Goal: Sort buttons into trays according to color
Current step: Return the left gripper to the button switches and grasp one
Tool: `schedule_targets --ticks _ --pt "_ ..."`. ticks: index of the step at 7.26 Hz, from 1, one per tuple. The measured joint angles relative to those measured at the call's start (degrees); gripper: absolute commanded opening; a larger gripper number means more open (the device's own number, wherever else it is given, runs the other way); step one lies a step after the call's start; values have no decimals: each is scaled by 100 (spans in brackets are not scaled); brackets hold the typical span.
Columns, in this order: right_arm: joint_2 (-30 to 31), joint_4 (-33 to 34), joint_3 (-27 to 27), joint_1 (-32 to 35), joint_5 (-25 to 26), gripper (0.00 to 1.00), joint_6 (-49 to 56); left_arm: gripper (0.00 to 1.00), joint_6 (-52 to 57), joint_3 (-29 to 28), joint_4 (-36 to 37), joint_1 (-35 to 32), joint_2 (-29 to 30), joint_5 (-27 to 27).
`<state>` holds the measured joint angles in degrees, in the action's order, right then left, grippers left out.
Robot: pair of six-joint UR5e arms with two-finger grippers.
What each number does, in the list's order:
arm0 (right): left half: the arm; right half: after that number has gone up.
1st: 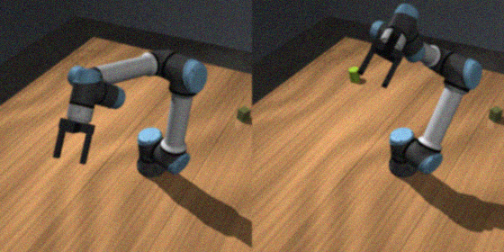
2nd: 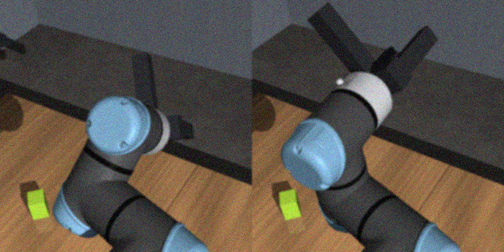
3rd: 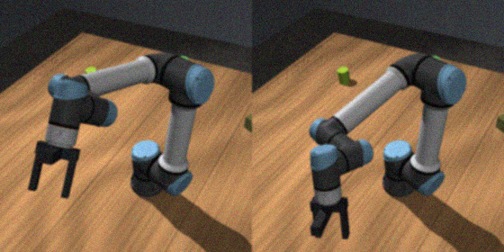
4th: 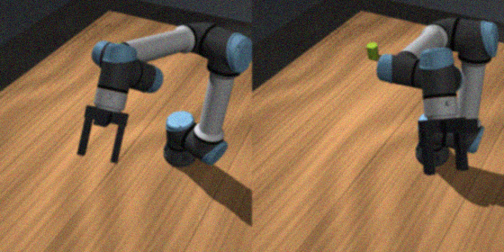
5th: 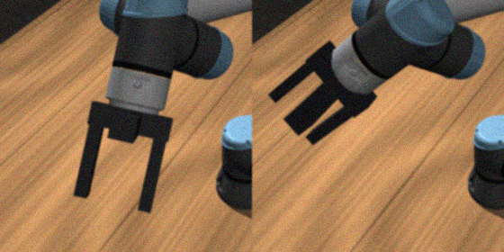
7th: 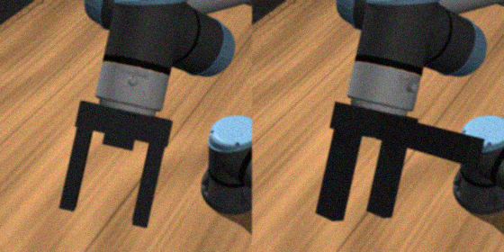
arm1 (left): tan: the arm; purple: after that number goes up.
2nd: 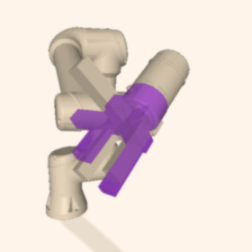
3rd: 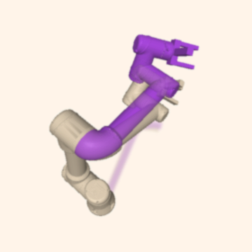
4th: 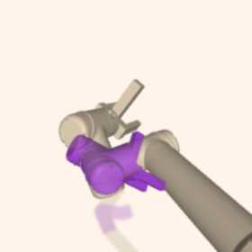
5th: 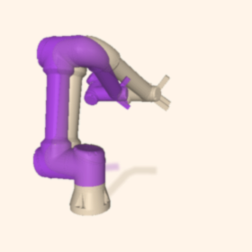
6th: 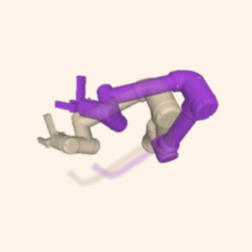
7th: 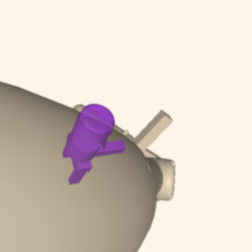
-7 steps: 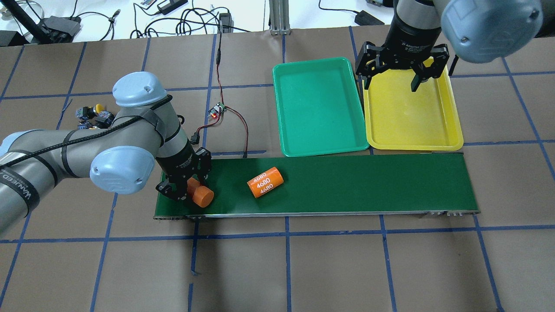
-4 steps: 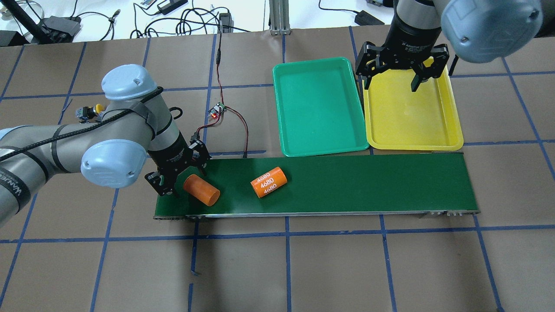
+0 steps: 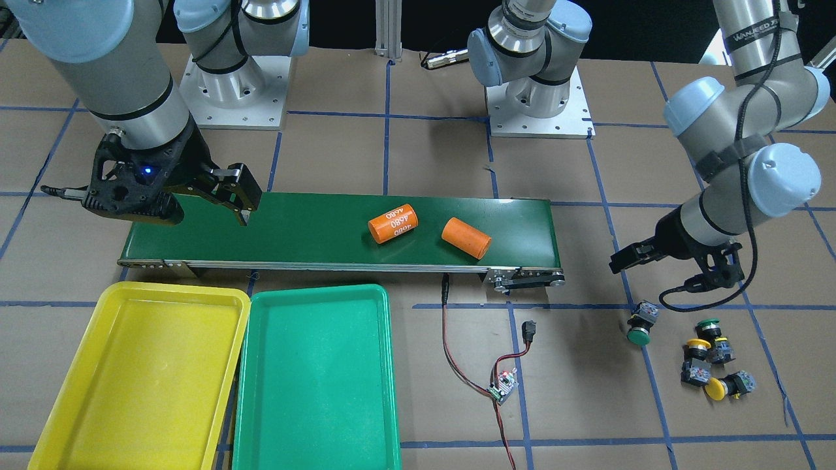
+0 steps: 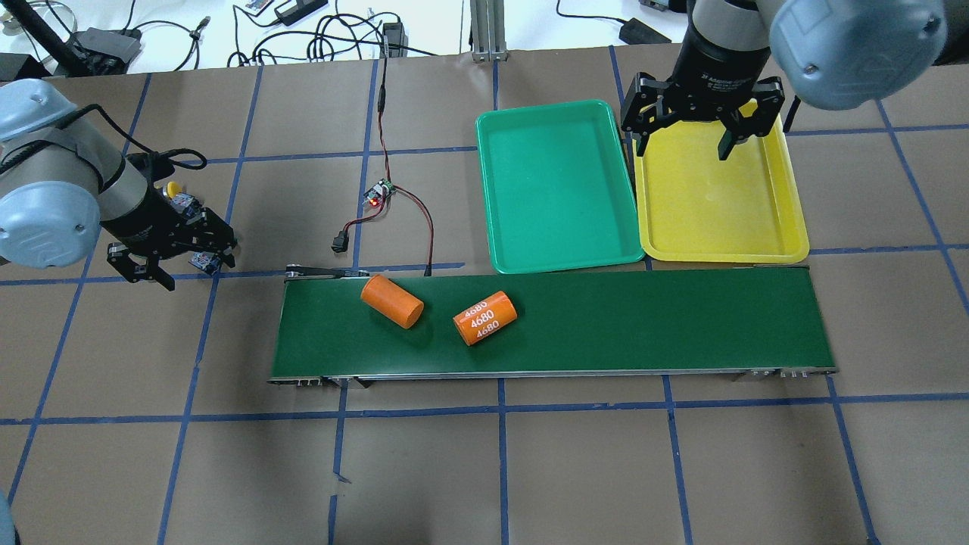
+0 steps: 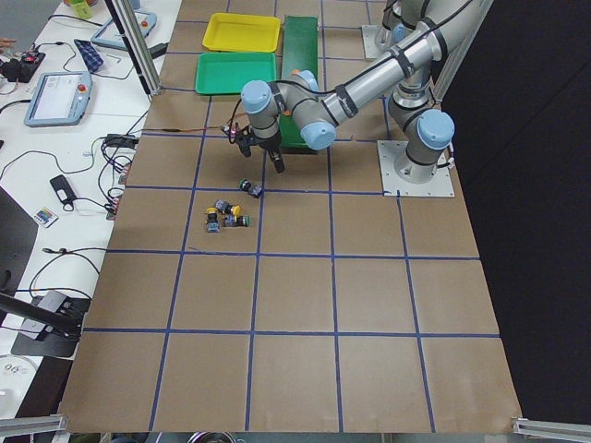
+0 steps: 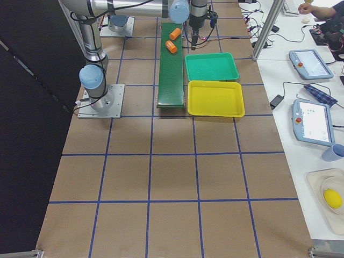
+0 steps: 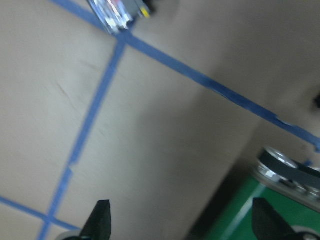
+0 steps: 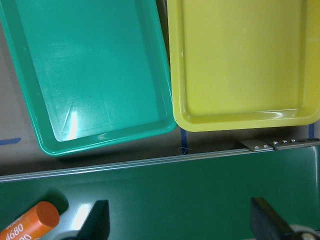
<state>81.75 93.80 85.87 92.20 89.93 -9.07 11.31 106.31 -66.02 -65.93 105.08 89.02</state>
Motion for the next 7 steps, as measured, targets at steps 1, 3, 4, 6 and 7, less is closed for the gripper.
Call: schedule_targets --ticks 1,3,4,6,7 --pt "-14 2 3 0 20 100 -8 100 999 -206 257 83 314 127" --pt "-12 3 6 2 65 100 -50 100 2009 -576 443 120 854 191" --pt "10 -1 5 8 59 100 -67 100 2456 -626 522 122 1030 205" --pt "82 -9 -6 21 16 100 -71 81 2774 -544 638 120 1181 192" --pt "182 -9 -12 29 5 100 -71 62 2823 -482 678 111 1209 181"
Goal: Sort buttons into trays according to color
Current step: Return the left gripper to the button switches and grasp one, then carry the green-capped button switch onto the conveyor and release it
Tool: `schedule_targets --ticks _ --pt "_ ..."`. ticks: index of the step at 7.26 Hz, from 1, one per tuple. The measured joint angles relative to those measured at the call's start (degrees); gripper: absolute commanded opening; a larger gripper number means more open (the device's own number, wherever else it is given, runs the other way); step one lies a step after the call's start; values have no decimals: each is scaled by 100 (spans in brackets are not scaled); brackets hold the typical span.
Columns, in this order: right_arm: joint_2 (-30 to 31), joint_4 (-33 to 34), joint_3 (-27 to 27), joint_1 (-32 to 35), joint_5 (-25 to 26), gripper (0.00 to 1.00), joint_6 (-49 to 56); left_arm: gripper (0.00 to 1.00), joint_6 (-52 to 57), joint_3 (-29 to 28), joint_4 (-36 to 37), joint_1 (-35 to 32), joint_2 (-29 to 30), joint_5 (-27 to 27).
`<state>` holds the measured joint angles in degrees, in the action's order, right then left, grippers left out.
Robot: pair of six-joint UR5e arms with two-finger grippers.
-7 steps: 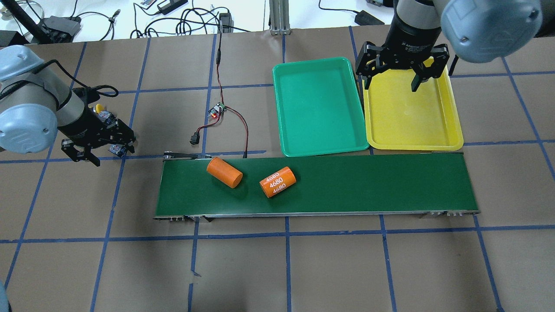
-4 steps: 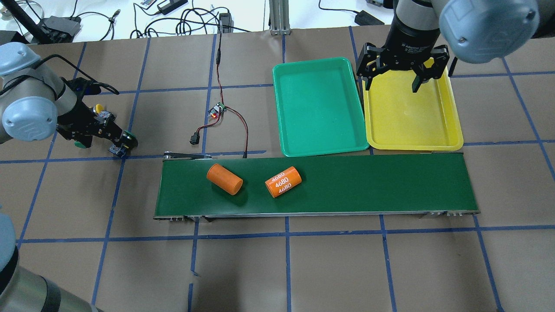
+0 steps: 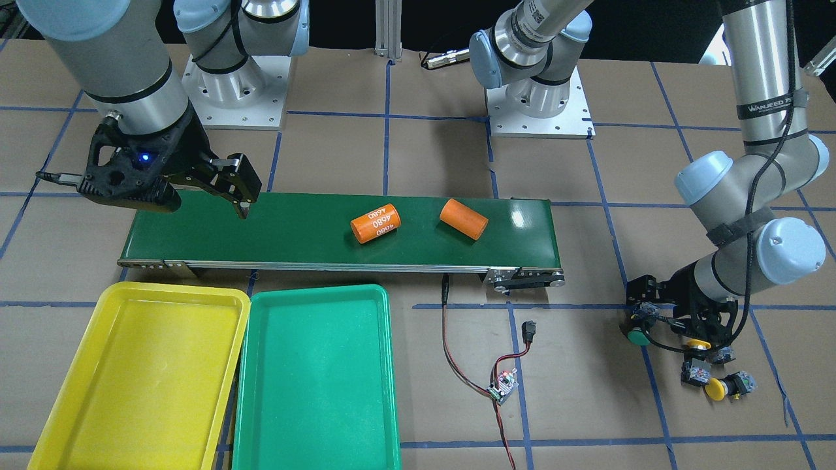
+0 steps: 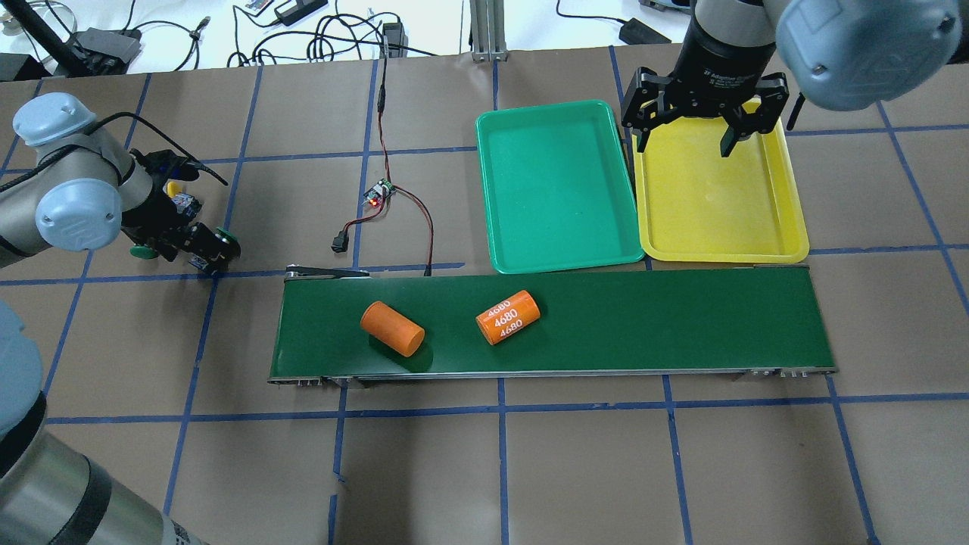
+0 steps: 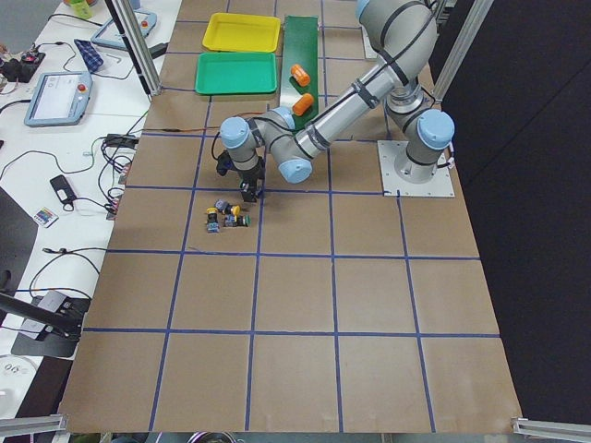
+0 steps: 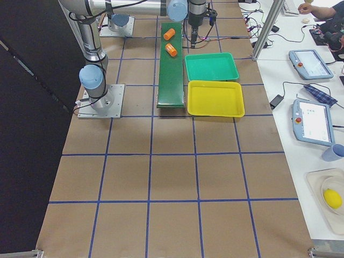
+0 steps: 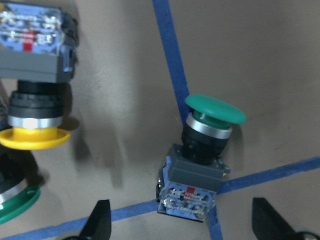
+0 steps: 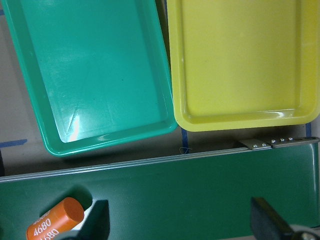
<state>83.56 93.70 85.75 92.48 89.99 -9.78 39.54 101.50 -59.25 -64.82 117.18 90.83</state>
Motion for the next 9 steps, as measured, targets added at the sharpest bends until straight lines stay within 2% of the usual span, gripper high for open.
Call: schedule_targets --ticks 1,2,3,6,9 --pt "119 -21 1 7 3 100 -2 50 67 145 210 -7 22 -10" --pt "193 -41 15 11 -2 100 -2 25 192 328 578 -16 37 -17" --pt "224 -57 34 16 -5 100 4 16 338 441 835 -29 30 -23" --pt "286 -317 48 35 -3 100 54 16 197 567 954 -377 -310 53" --pt "276 -427 47 23 -31 100 43 16 -923 1092 334 -649 -1374 -5"
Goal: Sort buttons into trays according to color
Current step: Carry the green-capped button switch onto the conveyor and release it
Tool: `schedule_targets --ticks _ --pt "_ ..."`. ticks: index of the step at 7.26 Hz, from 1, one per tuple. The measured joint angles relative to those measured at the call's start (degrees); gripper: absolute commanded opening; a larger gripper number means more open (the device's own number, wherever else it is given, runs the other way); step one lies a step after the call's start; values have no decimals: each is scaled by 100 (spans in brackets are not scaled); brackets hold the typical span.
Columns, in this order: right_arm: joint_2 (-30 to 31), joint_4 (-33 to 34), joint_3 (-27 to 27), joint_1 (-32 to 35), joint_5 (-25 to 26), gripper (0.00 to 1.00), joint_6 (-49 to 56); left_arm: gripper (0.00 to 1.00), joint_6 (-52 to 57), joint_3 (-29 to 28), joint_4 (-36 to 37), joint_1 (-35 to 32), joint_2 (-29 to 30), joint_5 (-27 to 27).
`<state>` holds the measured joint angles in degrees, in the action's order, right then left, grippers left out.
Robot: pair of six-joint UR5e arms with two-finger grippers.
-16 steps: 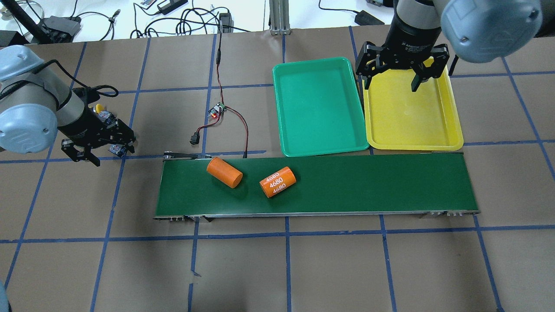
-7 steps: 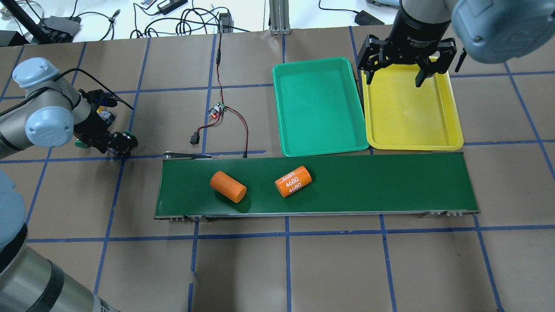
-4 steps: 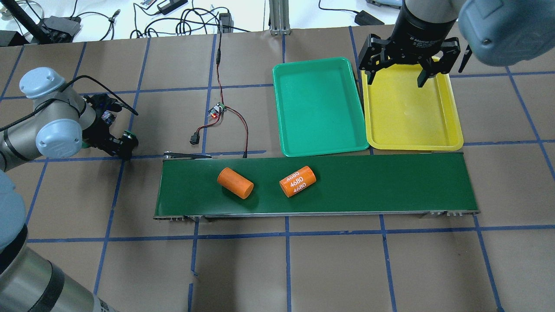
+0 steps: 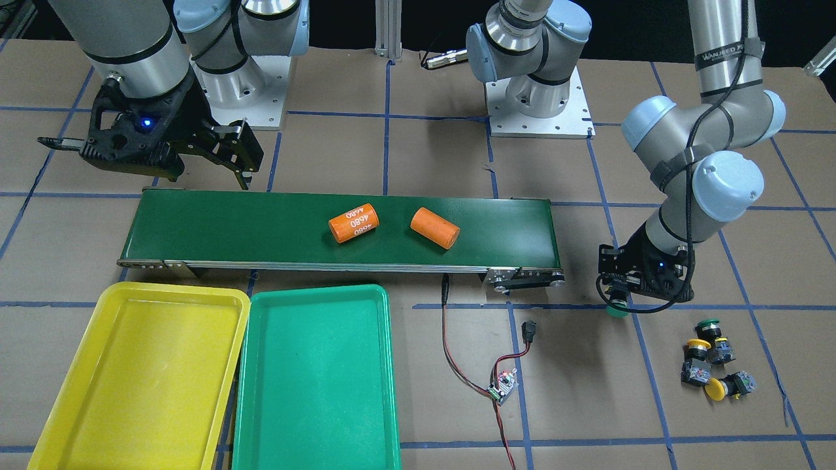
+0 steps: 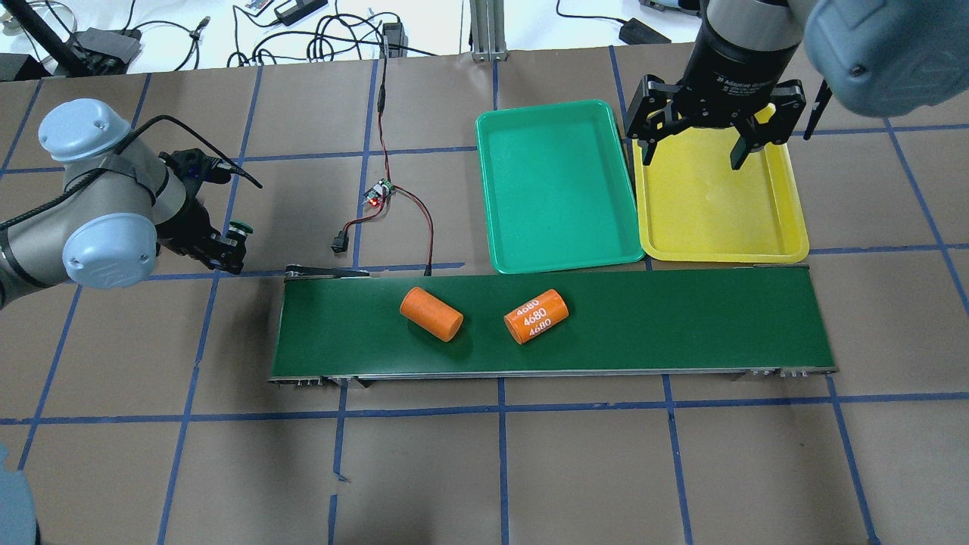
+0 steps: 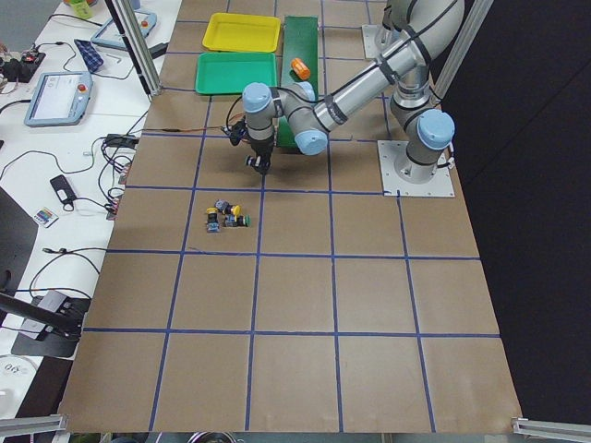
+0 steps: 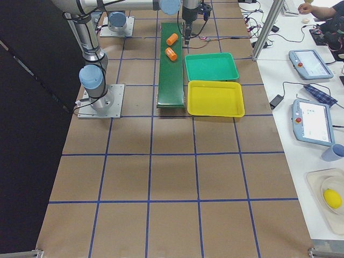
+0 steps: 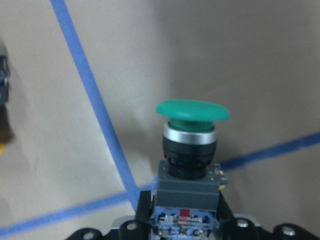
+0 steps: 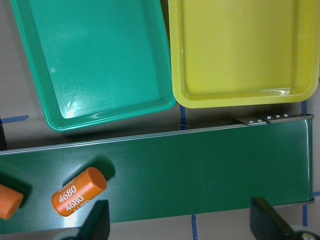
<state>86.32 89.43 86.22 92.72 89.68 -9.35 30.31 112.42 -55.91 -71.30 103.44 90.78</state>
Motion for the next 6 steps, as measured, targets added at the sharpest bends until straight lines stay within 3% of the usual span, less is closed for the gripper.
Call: schedule_targets --ticks 3,4,6 --pt "-44 182 12 -9 -5 100 277 17 -1511 481 -686 -441 -835 -316" --pt "-28 209 14 -9 -1 100 373 25 -2052 660 -705 -774 -961 -329" --pt "-21 221 13 -12 20 100 445 96 -2726 829 -696 -1324 -1006 -359"
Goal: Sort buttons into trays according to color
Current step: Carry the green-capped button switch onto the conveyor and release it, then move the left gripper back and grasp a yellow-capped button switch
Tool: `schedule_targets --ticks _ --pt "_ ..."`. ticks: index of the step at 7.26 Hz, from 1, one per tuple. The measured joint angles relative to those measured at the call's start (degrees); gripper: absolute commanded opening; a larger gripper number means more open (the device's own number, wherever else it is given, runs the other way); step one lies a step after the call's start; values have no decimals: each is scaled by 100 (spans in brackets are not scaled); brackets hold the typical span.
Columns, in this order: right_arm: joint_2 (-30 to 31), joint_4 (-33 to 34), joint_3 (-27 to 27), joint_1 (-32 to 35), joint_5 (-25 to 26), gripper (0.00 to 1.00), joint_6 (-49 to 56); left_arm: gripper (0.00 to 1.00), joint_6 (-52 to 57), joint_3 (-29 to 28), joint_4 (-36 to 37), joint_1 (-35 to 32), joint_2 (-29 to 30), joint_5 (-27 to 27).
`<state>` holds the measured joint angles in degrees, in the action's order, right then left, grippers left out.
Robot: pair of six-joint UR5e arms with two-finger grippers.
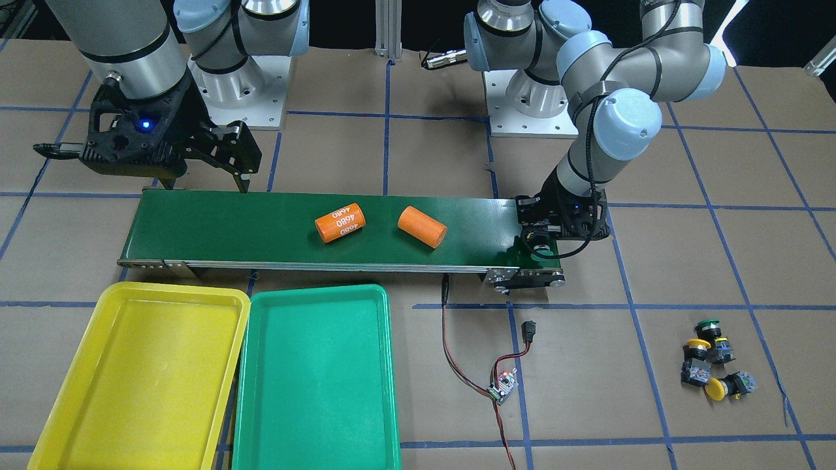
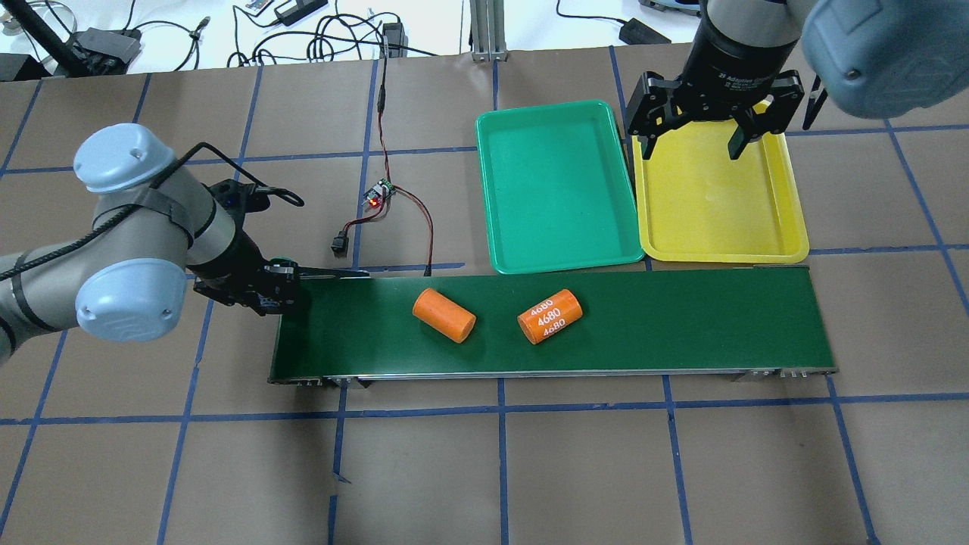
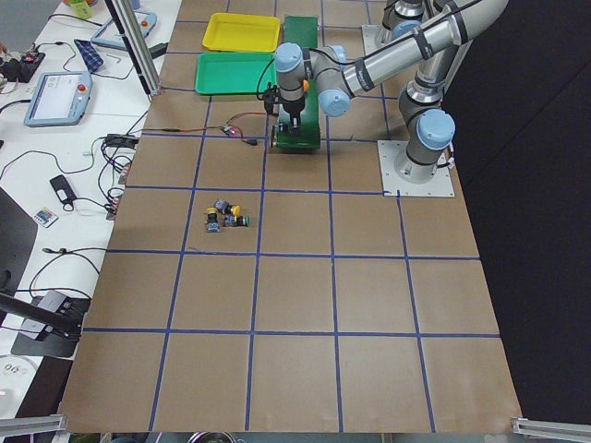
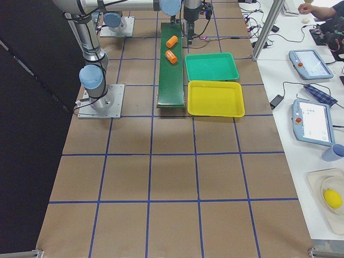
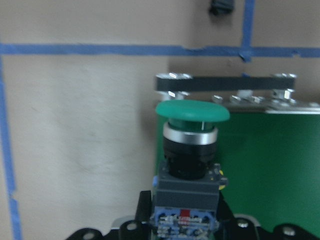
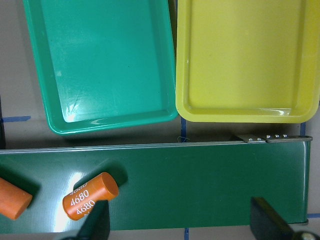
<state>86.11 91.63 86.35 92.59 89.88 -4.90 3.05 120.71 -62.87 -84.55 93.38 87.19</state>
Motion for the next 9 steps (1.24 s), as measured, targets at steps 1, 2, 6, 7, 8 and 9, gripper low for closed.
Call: schedule_targets --ticks 1,2,6,7,8,9 --pt "9 0 -3 -13 9 100 15 100 -167 36 4 -136 2 2" --pt "8 0 -3 -28 2 100 21 100 -218 31 52 -178 4 5" --pt "-68 -9 23 -18 6 100 -16 100 431 -1116 -525 961 386 63" --pt "-69 -9 23 -22 34 100 -12 100 970 -1676 -564 1330 782 72" --pt "-65 -9 25 -19 50 100 -20 100 1263 -2341 -572 1595 1271 76" --pt "-63 -10 28 -16 54 100 -29 100 1403 -3025 -573 1787 1825 76"
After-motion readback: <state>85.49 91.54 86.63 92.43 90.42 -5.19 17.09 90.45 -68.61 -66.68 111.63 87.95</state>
